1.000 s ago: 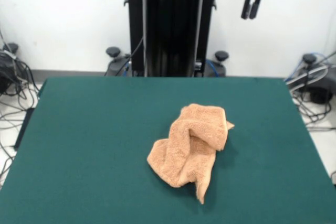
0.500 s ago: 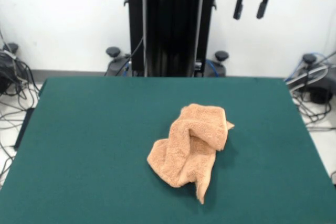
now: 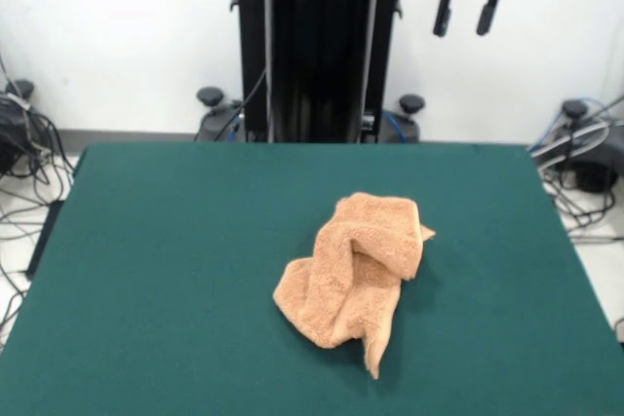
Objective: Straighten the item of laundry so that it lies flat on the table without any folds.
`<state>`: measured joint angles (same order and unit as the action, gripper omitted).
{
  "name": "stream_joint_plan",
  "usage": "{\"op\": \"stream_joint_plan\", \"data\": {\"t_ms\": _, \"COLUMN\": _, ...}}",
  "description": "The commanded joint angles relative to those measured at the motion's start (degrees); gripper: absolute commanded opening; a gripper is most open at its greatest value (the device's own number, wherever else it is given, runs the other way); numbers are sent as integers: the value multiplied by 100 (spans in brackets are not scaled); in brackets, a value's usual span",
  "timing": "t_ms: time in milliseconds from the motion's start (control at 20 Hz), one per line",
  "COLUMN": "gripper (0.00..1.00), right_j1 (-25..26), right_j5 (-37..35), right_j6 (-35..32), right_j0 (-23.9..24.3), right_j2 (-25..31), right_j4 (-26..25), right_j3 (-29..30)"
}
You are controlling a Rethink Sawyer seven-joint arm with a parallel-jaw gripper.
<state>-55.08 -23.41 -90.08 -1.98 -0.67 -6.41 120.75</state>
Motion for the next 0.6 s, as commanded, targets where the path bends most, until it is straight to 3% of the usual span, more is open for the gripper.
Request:
{"op": "stream_joint_plan", "data": {"t_ms": 50, "gripper": 100, "right_j1": 479, "right_j5": 153, "right_j6": -607, "right_j0": 208, "right_j2": -80, "right_j4": -382, "right_j3": -326}}
{"op": "stream_joint_plan", "data": {"t_ms": 600, "gripper": 100, "right_j1": 1441, "right_j5": 930, "right_j6": -315, "right_j0": 677, "right_j2": 141, "right_j4": -1086, "right_j3": -1026}}
